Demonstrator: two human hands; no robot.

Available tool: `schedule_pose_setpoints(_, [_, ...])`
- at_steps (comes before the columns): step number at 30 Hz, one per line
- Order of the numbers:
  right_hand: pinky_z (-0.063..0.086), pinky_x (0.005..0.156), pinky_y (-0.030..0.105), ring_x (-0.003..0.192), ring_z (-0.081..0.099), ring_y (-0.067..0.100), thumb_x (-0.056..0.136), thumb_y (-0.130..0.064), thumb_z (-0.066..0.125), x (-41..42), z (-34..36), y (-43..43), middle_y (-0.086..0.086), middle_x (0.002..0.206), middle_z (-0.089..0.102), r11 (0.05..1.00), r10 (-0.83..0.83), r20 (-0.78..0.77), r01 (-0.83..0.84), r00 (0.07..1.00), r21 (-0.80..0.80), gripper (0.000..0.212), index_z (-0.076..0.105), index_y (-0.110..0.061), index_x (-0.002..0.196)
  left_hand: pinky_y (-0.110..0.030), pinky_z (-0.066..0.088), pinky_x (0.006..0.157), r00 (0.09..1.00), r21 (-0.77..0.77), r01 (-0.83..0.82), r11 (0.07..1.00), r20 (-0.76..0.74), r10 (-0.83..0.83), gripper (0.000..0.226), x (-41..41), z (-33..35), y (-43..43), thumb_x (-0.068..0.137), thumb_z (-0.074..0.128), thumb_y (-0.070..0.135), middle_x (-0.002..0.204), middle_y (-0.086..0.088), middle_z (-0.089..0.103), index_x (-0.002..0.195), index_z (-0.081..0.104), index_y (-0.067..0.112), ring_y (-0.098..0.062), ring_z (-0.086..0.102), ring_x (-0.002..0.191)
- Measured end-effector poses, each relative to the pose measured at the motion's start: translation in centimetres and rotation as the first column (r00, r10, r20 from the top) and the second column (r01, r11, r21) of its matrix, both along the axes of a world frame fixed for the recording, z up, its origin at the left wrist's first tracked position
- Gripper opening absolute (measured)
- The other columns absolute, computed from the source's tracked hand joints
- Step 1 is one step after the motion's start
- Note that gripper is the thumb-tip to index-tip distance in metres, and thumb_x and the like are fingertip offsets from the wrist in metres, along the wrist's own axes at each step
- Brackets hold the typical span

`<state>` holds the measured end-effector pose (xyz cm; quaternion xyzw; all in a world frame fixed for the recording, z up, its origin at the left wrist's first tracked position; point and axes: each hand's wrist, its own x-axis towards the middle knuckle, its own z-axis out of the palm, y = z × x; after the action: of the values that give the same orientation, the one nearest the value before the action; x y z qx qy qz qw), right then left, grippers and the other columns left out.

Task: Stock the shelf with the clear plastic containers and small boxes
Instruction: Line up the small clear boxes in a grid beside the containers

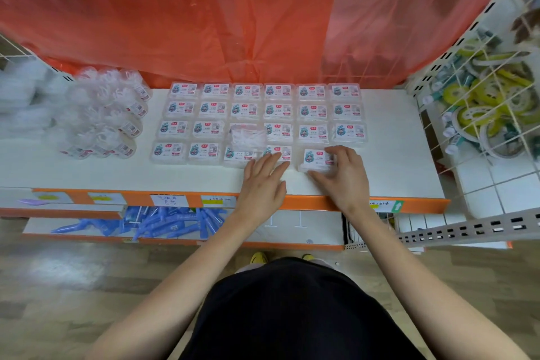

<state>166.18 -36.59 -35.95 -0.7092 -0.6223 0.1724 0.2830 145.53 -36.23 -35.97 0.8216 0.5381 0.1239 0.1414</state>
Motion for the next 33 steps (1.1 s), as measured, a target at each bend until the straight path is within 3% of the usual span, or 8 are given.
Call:
schedule_pose_setpoints(9, [0.043,0.105,0.044,0.134,0.041,0.029,0.084,-0.032,0.073,-0.9,-0.7,0.1,0.010,0.152,0.036,0.998,0.003,-0.003,-0.004,1.000,-0.068,0.055,0.052,-0.016,0.133,-0.052,0.026,0.115,1.000,0.019,0.006,1.000,-0.012,-0.006,0.049,-0.1,-0.4,-0.1,0.088,0.043,0.022,0.144,-0.007,0.049,0.135,0.055,0.015,-0.026,0.040,0.136])
schedule_pose_setpoints(17, [0.041,0.108,0.048,0.134,0.042,0.032,0.086,-0.027,0.071,-1.1,-0.9,-0.3,0.014,0.152,0.036,0.998,0.007,-0.005,-0.008,1.000,-0.058,0.053,0.051,-0.015,0.134,-0.050,0.023,0.117,1.000,0.055,0.007,0.998,0.028,-0.008,0.049,-0.2,-0.9,0.0,0.088,0.053,0.016,0.145,-0.008,0.047,0.136,0.053,0.015,-0.026,0.038,0.137])
schedule_pose_setpoints(21, [0.041,0.106,0.048,0.134,0.042,0.033,0.083,-0.031,0.074,-1.3,-0.7,-0.4,0.014,0.154,0.032,0.997,0.013,0.005,-0.012,1.000,-0.073,0.058,0.051,-0.017,0.134,-0.041,0.017,0.118,0.997,0.065,0.003,0.998,0.070,-0.008,0.048,-0.2,-1.0,0.0,0.088,0.053,0.015,0.146,-0.008,0.046,0.136,0.054,0.012,-0.026,0.036,0.138])
schedule_pose_setpoints(25, [0.041,0.107,0.047,0.133,0.042,0.034,0.079,-0.036,0.076,-1.1,-0.3,-0.4,0.013,0.155,0.030,0.997,0.004,0.027,-0.002,1.000,-0.074,0.062,0.052,-0.016,0.133,-0.036,0.022,0.114,0.981,0.083,-0.036,0.996,0.191,0.019,0.042,-0.6,0.2,0.7,0.090,0.047,0.024,0.142,-0.007,0.050,0.129,0.059,0.013,-0.020,0.035,0.133])
schedule_pose_setpoints(30, [0.033,0.108,0.043,0.135,0.039,0.027,0.082,-0.034,0.074,-1.0,0.1,-0.5,0.012,0.153,0.034,0.999,0.001,0.020,-0.002,1.000,0.054,0.051,0.057,-0.014,0.126,-0.037,0.026,0.110,0.953,0.179,-0.187,0.966,0.270,0.134,0.042,-3.6,2.3,4.2,0.088,0.056,0.033,0.139,-0.005,0.050,0.126,0.059,0.015,-0.023,0.037,0.130])
schedule_pose_setpoints(33, [0.031,0.108,0.039,0.137,0.039,0.026,0.086,-0.029,0.068,-1.5,0.6,-0.4,0.011,0.149,0.039,0.984,0.027,-0.001,-0.026,1.000,0.174,0.042,0.058,-0.012,0.124,-0.040,0.016,0.114,0.953,0.082,-0.267,0.960,0.169,0.251,0.069,-5.8,3.0,6.6,0.080,0.072,0.040,0.153,-0.003,0.033,0.140,0.046,0.016,-0.025,0.023,0.140])
